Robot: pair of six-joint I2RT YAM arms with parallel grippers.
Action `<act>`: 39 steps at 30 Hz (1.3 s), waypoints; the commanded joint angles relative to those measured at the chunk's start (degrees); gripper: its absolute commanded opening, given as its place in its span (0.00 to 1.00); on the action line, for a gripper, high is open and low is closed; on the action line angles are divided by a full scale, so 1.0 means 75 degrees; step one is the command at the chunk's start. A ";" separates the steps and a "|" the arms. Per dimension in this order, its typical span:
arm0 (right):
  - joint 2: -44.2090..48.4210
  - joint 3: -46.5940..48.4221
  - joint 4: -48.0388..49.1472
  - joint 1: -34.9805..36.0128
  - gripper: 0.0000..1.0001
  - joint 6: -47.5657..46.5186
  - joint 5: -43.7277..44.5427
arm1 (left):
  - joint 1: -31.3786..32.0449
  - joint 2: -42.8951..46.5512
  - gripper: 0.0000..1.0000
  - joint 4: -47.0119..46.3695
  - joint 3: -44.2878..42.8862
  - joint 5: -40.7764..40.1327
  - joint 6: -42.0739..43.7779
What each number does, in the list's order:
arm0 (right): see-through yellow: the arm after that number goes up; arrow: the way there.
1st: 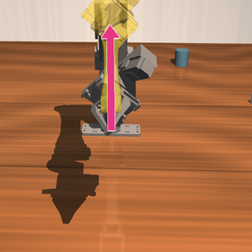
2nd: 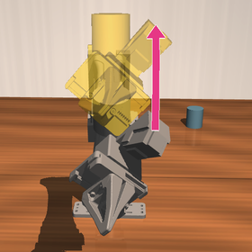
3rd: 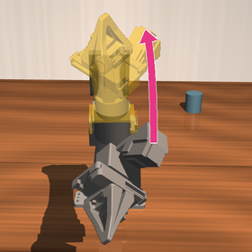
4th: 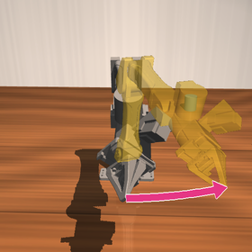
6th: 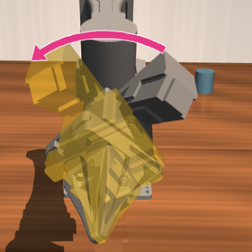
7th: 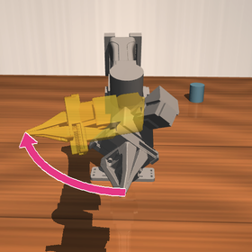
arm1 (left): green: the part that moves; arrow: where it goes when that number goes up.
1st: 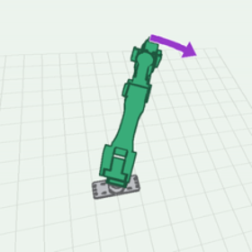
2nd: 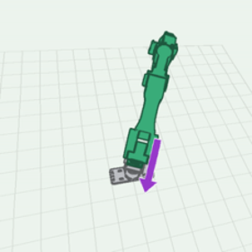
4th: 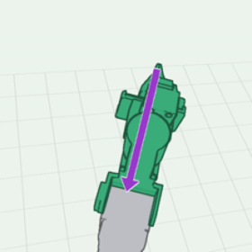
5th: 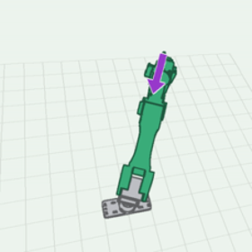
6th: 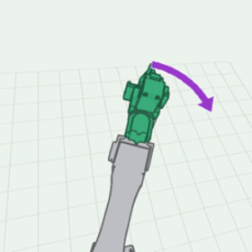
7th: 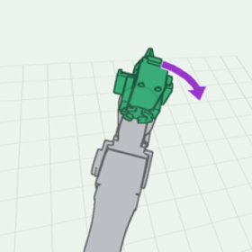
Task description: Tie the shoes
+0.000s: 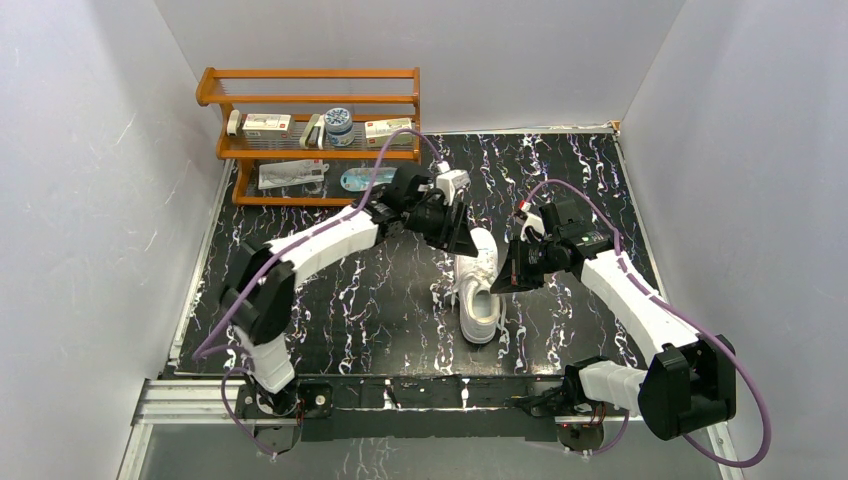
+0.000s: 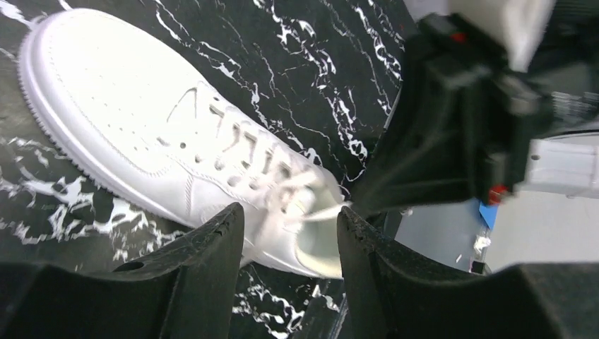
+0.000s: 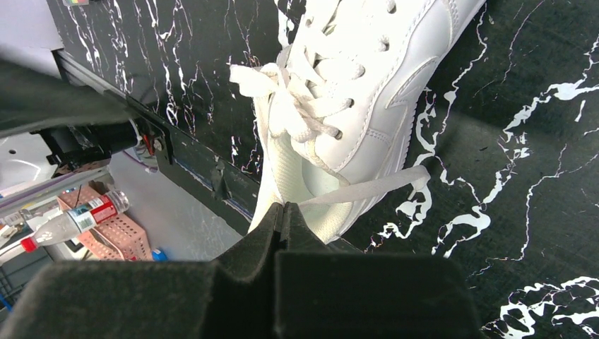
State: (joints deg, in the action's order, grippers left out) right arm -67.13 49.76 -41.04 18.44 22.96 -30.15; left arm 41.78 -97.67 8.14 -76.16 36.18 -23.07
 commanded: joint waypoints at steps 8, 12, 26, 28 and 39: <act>0.0027 0.0139 0.0044 -0.0009 0.00 0.0111 -0.0138 | -0.0012 -0.1435 0.45 -0.1513 -0.0175 0.1682 -0.0001; 0.0061 0.0128 0.0068 -0.0009 0.00 0.0148 -0.0128 | 0.0007 -0.1564 0.33 -0.1718 0.0009 0.1769 -0.0196; -0.0065 0.0209 0.0249 -0.0009 0.00 0.0295 -0.0152 | 0.0124 -0.1799 0.27 -0.1574 -0.0110 0.1920 -0.0095; -0.0086 0.0209 0.0294 -0.0009 0.00 0.0350 -0.0152 | 0.0120 -0.1797 0.16 -0.1496 -0.0142 0.1895 -0.0051; -0.0005 0.0076 0.0551 -0.0009 0.00 0.0958 0.0107 | 0.0117 -0.1378 0.00 -0.1155 -0.0327 0.1739 -0.0024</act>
State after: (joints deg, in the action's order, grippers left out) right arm -68.12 49.78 -39.13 18.44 27.14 -30.44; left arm 42.50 -111.31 -1.41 -76.95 48.47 -22.72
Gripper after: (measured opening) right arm 0.020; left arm 0.007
